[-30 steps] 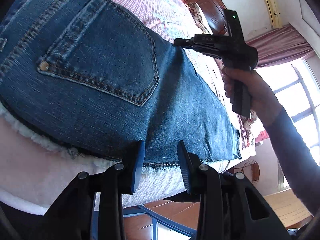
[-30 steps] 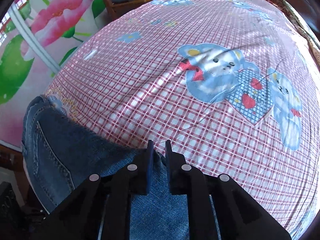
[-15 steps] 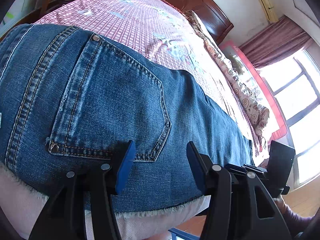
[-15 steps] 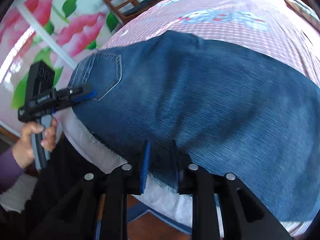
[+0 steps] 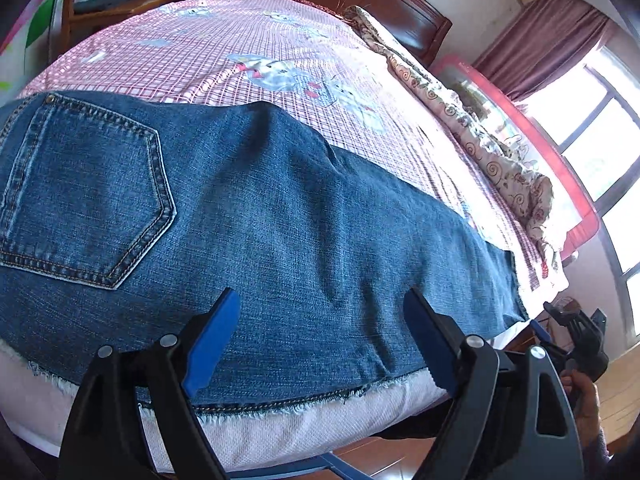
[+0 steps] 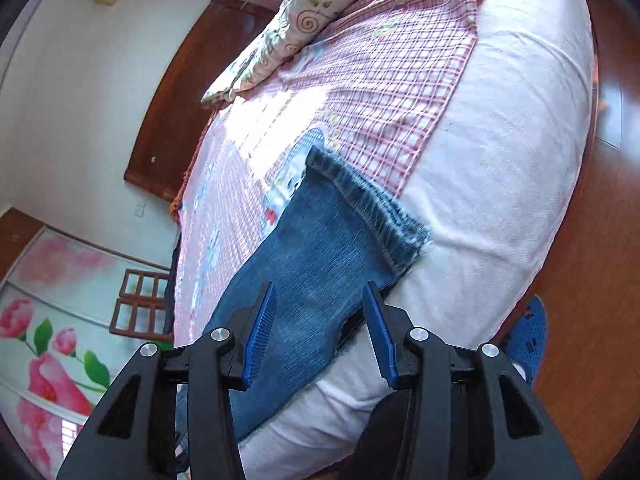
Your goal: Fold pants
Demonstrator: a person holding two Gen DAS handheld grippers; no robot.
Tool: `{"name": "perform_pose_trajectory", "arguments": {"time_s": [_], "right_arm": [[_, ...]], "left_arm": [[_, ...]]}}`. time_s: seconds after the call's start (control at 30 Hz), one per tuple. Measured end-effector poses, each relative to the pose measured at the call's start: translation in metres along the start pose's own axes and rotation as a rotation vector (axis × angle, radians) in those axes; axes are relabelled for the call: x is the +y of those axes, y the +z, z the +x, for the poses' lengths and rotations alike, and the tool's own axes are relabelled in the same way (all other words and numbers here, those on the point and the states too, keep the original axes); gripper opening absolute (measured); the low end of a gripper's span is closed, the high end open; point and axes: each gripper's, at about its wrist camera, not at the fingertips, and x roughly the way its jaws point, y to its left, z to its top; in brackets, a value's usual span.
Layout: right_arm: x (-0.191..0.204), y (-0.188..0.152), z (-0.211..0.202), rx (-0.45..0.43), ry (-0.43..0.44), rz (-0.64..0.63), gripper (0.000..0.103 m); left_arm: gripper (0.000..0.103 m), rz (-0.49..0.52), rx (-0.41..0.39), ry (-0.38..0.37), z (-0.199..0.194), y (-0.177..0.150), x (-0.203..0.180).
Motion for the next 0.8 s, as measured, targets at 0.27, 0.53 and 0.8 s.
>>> {"name": "perform_pose_trajectory", "arguments": {"time_s": [0.27, 0.53, 0.8], "right_arm": [[-0.043, 0.014, 0.017, -0.052, -0.069, 0.112, 0.044], [-0.044, 0.011, 0.015, -0.089, 0.01, 0.095, 0.051], [-0.031, 0.011, 0.024, -0.063, -0.034, -0.009, 0.019]], "left_arm": [[0.101, 0.149, 0.067, 0.209, 0.034, -0.012, -0.018], [0.101, 0.136, 0.058, 0.222, 0.03, -0.011, -0.017], [0.095, 0.032, -0.013, 0.018, 0.011, 0.005, -0.044]]}}
